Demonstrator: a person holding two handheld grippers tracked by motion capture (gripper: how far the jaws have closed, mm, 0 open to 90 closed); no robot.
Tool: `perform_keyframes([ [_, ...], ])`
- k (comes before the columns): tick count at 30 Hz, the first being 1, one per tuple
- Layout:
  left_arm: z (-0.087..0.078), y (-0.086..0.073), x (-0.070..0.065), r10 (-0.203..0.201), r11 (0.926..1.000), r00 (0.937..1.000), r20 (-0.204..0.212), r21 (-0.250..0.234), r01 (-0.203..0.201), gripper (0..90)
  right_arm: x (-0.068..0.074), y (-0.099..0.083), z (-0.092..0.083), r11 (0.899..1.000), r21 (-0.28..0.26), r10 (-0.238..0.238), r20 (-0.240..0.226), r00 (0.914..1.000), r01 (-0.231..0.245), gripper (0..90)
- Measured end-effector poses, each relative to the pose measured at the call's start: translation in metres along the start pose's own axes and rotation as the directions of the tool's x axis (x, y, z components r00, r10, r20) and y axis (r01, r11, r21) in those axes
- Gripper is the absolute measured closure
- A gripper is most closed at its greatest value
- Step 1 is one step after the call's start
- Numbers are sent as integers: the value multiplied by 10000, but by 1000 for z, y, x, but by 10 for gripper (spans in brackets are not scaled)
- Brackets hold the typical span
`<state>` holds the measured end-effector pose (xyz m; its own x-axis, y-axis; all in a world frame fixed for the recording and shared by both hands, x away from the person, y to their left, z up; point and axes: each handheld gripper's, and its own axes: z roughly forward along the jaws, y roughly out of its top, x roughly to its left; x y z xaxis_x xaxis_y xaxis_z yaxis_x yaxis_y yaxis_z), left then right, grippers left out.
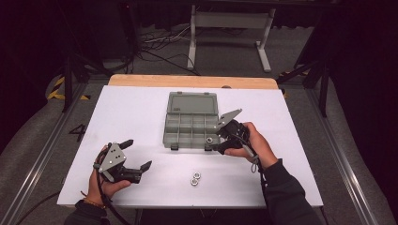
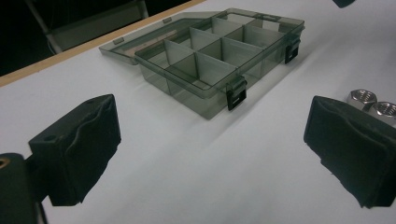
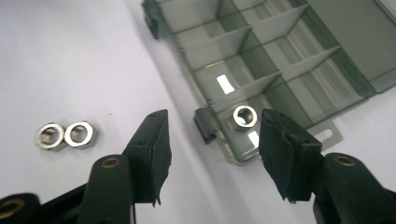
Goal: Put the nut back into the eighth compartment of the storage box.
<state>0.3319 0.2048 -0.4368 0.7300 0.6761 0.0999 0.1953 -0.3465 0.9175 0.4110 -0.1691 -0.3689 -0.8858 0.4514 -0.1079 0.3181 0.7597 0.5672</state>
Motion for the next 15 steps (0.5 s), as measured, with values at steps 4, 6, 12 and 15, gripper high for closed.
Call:
perform_keyframes([
  [4, 1, -1, 1, -25, 10000, 10000, -3, 63, 25, 35, 14, 1, 0, 9990, -2, -439, -248, 9987, 439, 422],
  [6, 1, 0, 0, -4, 10000, 10000, -69, 54, 5, 34, 21, 3, 3, 9978, 142, -649, -334, 9973, 654, 421],
  [12, 1, 0, 1, -11, 10000, 10000, -70, 76, 11, 17, 41, 8, 15, 9888, 547, -1338, -911, 9868, 1391, 406],
  [15, 1, 0, 0, 7, 10000, 9999, -151, 95, -5, 15, 51, 10, 26, 9822, 883, -1548, -1179, 9809, 1656, 405],
])
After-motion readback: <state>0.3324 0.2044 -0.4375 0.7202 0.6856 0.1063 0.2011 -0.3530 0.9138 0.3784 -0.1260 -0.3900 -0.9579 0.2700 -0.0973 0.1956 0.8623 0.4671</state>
